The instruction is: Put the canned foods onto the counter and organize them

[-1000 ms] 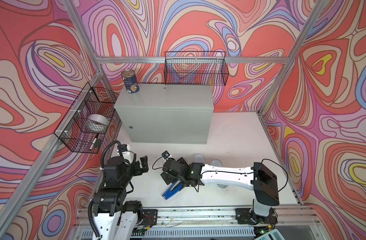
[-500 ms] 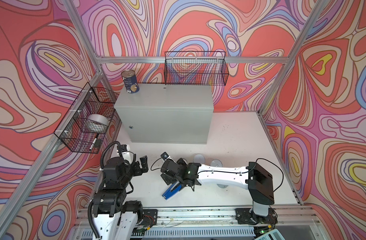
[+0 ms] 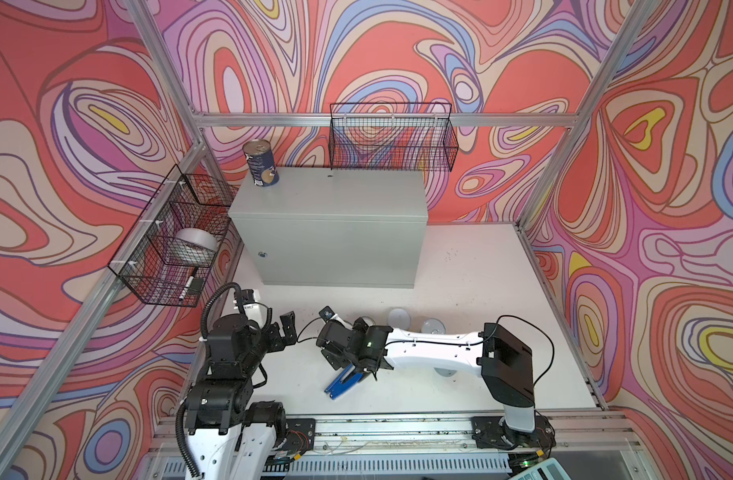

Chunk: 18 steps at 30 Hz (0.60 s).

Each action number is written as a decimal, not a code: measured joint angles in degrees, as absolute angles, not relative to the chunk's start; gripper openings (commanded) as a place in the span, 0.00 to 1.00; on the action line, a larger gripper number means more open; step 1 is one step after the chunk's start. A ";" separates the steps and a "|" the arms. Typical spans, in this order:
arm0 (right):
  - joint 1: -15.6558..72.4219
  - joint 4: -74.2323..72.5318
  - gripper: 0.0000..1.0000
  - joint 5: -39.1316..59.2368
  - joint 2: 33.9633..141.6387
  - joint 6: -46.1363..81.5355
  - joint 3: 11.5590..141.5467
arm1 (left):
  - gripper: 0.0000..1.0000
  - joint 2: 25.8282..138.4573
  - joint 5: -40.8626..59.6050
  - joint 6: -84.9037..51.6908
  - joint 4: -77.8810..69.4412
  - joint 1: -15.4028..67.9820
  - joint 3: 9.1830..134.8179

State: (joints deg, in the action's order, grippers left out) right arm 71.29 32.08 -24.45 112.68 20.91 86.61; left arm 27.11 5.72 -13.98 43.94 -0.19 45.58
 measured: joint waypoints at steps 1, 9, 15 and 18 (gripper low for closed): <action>71.31 32.10 0.81 -24.36 112.68 21.02 86.80 | 1.00 27.14 5.69 -13.98 43.94 -0.19 45.58; 71.16 33.47 0.81 -24.03 113.86 21.54 88.82 | 1.00 27.16 5.72 -13.98 43.94 -0.19 45.58; 70.59 33.39 0.83 -23.14 114.28 21.96 89.30 | 1.00 27.59 5.72 -13.98 43.94 -0.19 45.58; 70.32 33.47 0.85 -22.83 114.72 21.96 89.95 | 1.00 27.92 5.74 -13.98 43.94 -0.19 45.58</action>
